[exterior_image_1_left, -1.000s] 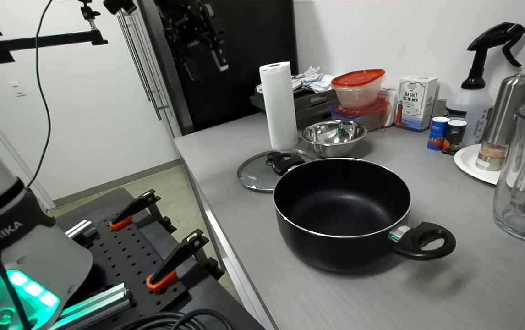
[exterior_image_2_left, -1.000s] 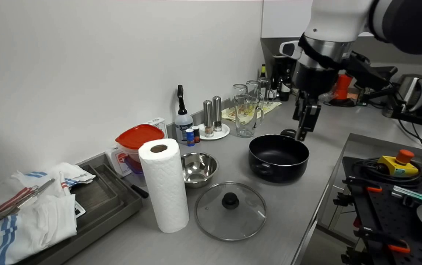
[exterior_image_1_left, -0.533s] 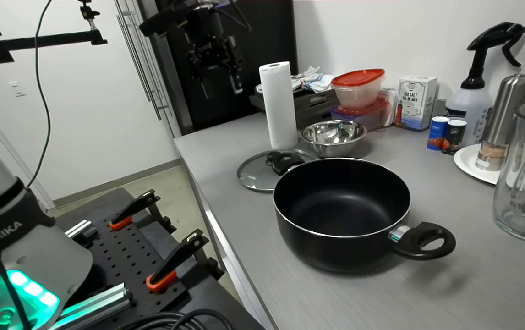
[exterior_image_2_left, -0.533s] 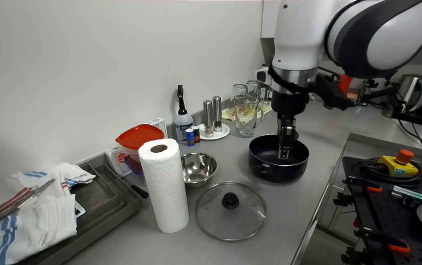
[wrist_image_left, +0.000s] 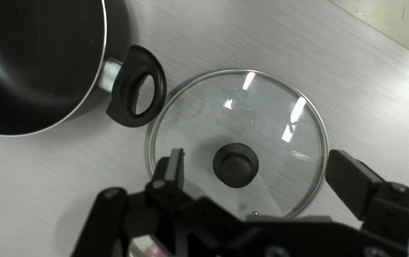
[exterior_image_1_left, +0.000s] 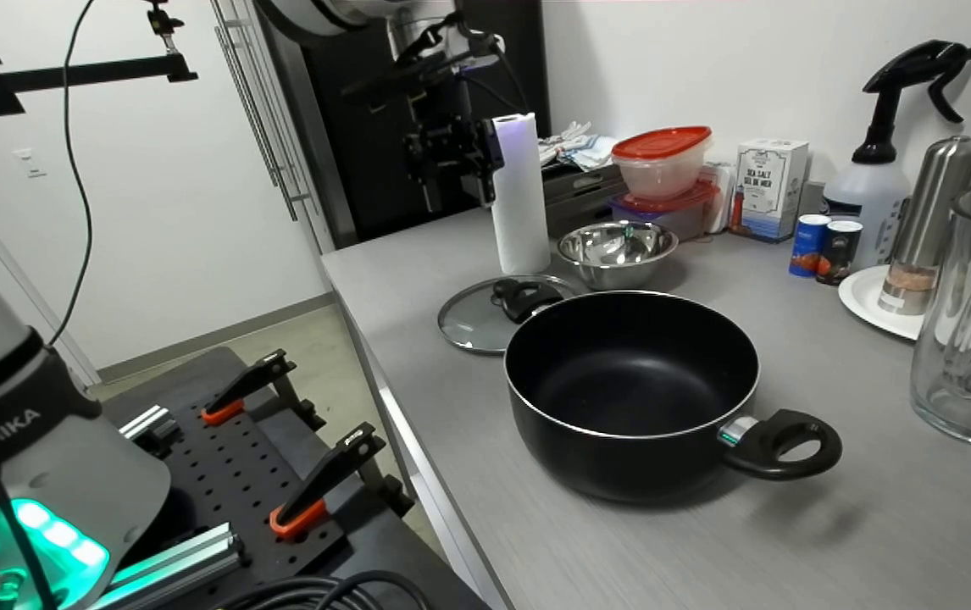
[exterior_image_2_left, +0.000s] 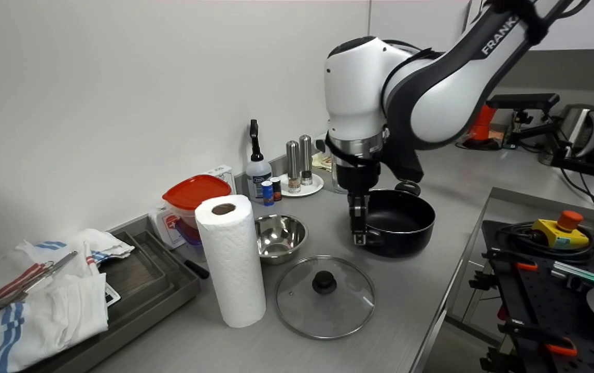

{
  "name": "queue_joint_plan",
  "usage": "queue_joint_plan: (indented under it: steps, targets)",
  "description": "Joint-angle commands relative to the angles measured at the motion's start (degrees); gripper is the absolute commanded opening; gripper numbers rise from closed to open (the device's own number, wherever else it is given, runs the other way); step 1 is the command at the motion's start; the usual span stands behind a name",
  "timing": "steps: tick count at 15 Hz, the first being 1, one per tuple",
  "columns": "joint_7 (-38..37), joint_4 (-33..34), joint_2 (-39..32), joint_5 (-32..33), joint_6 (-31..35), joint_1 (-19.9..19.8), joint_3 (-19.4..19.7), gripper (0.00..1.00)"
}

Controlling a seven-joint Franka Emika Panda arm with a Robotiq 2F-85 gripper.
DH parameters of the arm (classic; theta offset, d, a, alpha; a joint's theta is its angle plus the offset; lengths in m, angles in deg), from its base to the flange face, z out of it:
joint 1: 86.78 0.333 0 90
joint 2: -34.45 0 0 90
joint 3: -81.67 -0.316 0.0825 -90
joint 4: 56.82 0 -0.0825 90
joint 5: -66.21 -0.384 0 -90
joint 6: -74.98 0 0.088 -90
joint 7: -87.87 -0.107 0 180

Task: Put the glass lid on the black pot.

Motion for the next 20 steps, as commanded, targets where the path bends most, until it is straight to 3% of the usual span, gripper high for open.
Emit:
queue_joint_plan:
  steps: [1,11,20]
  targets:
    - [2.2,8.9,-9.4,1.0,-0.6,1.7,2.5,1.0]
    - [8.5,21.8,-24.7,-1.6,0.1,1.0,3.5,1.0]
    - [14.2,23.0,-29.5,-2.8,1.6,-0.3,2.1,1.0]
